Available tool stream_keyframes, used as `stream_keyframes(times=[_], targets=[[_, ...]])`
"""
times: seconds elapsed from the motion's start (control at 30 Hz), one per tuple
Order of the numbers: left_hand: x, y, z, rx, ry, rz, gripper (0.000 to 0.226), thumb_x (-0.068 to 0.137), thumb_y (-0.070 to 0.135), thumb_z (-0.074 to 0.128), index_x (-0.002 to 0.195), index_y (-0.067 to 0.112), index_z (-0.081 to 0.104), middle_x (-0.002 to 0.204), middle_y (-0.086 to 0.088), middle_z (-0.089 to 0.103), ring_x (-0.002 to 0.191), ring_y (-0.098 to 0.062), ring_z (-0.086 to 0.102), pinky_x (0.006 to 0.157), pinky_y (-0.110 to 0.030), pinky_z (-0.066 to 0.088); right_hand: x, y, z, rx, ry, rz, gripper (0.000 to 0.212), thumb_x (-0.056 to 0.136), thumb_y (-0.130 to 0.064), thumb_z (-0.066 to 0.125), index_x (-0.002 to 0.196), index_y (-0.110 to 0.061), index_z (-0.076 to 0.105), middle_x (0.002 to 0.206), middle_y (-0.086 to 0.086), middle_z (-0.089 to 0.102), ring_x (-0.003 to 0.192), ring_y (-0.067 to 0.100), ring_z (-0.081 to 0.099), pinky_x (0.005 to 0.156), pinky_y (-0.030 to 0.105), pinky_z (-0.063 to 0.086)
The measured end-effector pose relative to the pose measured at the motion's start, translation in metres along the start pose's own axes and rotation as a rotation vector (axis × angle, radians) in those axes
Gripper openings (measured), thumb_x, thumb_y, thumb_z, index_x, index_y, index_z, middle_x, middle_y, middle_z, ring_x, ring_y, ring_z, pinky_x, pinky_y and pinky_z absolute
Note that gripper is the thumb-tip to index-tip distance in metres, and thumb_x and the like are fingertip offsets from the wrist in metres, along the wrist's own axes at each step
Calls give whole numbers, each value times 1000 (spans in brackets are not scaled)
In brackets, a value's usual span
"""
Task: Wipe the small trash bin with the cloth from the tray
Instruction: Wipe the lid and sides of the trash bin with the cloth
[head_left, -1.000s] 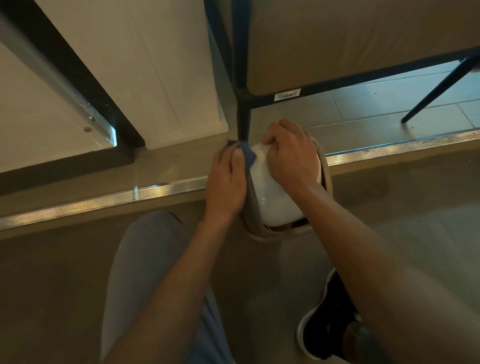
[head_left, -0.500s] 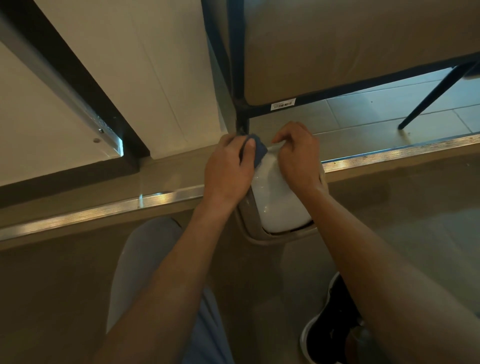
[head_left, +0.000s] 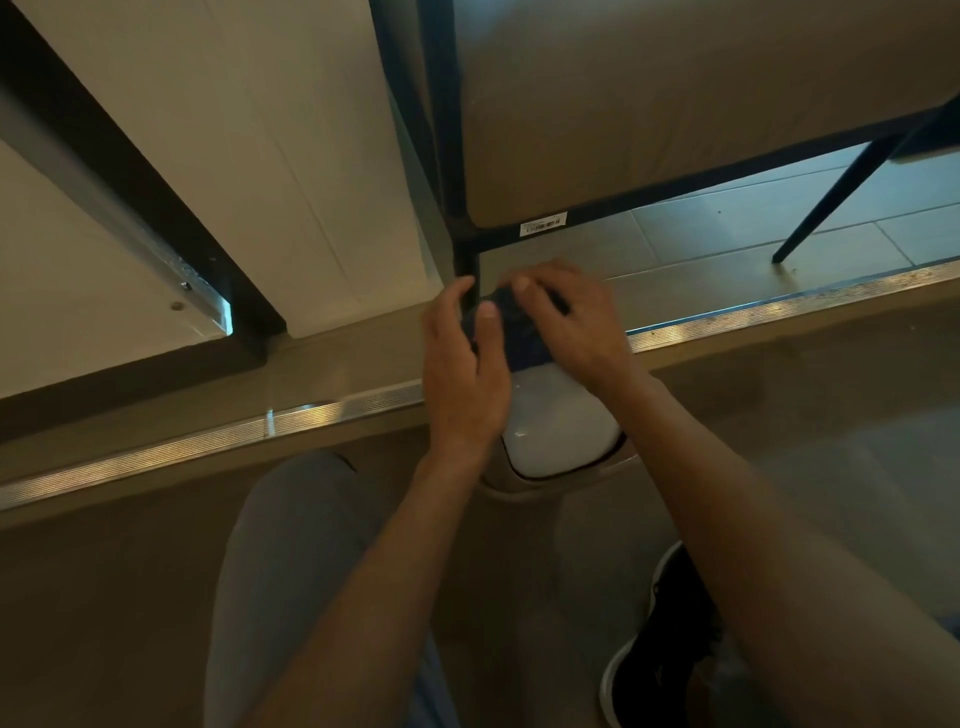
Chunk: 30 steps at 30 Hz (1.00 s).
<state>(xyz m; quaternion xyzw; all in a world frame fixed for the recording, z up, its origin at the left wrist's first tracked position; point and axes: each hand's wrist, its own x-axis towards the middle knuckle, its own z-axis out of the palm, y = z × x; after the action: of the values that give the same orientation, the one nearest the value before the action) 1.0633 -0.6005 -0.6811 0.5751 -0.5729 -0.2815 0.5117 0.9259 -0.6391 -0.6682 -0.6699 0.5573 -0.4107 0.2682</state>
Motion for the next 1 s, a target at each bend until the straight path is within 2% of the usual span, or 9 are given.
stream_keyframes(times=[0.17, 0.23, 0.33, 0.43, 0.57, 0.67, 0.8, 0.87, 1.0], targets=[[-26, -5, 13, -129, 77, -198, 45, 110, 28, 37, 153, 18, 33, 144, 11, 39, 122, 23, 37, 95, 1, 32, -4, 5, 3, -453, -173, -128, 45, 96, -70, 42, 123, -42, 62, 123, -8, 51, 112, 13, 56, 95, 49, 50], [-32, -7, 17, -68, 65, -203, 54, 106, 33, 38, 157, 20, 26, 153, 7, 33, 129, 18, 33, 97, 4, 26, -2, 5, 3, -485, -160, -108, 45, 95, -69, 44, 121, -37, 63, 123, -6, 49, 111, 16, 56, 95, 49, 51], [-31, -9, 20, 57, 92, -109, 64, 102, 40, 40, 159, 20, 21, 167, -1, 17, 152, -9, 17, 119, -18, 19, 6, 2, 3, -497, -94, -14, 43, 98, -60, 42, 119, -30, 63, 126, -2, 54, 110, 22, 60, 98, 51, 49], [-26, -8, 20, 63, 29, -73, 66, 100, 44, 45, 159, 26, 19, 164, 1, 23, 150, -15, 27, 116, -41, 37, 8, -4, 8, -561, -96, 41, 38, 101, -50, 39, 120, -25, 61, 126, 1, 62, 114, 26, 61, 106, 54, 40], [-11, -11, 16, 65, 70, -132, 63, 97, 34, 45, 157, 24, 27, 152, 3, 41, 132, -1, 38, 104, -30, 39, 6, -6, 13, -563, -104, 21, 35, 104, -41, 38, 118, -20, 61, 116, 4, 66, 98, 28, 67, 93, 51, 50], [-10, -12, 17, 127, 71, -85, 56, 104, 39, 41, 156, 23, 28, 156, 0, 36, 139, -11, 37, 110, -38, 41, 14, -2, 11, -551, -106, 4, 34, 103, -38, 39, 113, -16, 63, 104, 9, 67, 85, 29, 66, 79, 50, 56], [-12, -12, 18, 188, 39, -51, 60, 104, 54, 33, 157, 25, 27, 160, 1, 31, 143, -15, 35, 112, -34, 37, 35, 6, 6, -559, -204, 105, 31, 104, -38, 41, 108, -19, 65, 101, 7, 67, 89, 28, 65, 83, 50, 55], [-10, -13, 18, 238, 27, -38, 59, 105, 51, 33, 157, 25, 28, 160, -1, 31, 142, -17, 36, 109, -30, 35, 44, 9, 0, -613, -218, 156, 35, 102, -42, 38, 106, -21, 67, 104, 9, 69, 93, 32, 66, 87, 51, 54], [-11, -19, 21, 357, 24, -25, 46, 106, 42, 40, 150, 28, 40, 156, -4, 36, 137, -23, 40, 103, -39, 45, 43, 13, -8, -680, -272, 190, 47, 105, -51, 34, 109, -17, 67, 110, 14, 69, 102, 37, 64, 94, 51, 50]])
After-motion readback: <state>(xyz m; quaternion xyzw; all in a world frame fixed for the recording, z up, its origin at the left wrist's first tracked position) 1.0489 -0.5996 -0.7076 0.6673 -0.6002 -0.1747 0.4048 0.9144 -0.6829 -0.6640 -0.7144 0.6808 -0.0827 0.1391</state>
